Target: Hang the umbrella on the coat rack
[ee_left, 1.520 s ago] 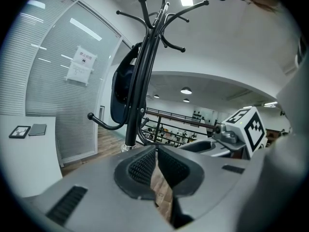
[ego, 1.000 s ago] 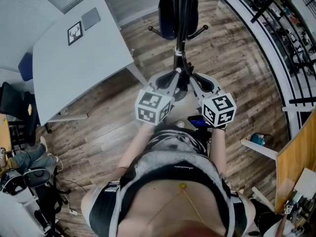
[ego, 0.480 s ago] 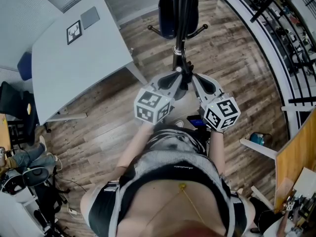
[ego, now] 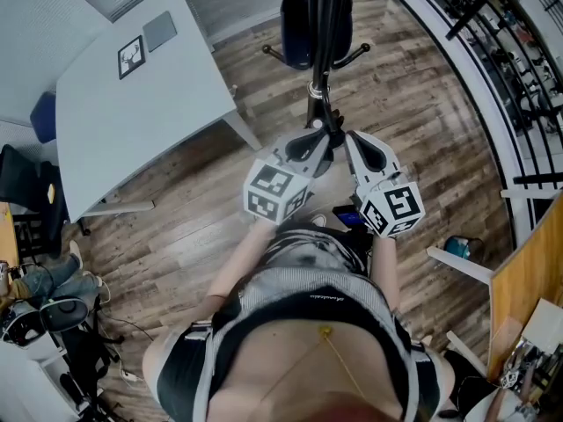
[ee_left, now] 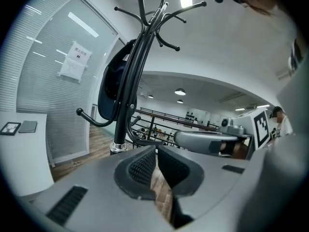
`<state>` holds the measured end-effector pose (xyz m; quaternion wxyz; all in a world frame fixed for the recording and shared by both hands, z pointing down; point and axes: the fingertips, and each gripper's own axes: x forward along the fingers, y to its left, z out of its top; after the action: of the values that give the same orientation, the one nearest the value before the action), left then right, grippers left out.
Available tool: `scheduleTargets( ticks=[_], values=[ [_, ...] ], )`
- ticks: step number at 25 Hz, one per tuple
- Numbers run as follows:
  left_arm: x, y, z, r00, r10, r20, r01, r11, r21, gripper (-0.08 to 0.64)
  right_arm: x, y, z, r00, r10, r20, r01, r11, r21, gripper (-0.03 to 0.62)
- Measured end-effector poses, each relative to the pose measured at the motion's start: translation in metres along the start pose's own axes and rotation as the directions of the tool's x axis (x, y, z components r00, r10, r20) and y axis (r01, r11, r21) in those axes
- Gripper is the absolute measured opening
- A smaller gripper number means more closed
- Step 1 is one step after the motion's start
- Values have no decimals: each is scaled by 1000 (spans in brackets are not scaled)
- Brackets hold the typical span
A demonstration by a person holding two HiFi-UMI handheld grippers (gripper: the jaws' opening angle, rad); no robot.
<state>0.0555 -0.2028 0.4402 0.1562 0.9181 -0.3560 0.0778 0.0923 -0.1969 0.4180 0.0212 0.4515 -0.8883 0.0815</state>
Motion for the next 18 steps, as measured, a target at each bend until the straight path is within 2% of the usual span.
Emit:
scheduleTargets(
  ticks=[18],
  values=[
    [0,-8,10,999,-15,44,14,1000,26,14,5,9,-8,999,6,-53,-7,1000,-28,3]
  ],
)
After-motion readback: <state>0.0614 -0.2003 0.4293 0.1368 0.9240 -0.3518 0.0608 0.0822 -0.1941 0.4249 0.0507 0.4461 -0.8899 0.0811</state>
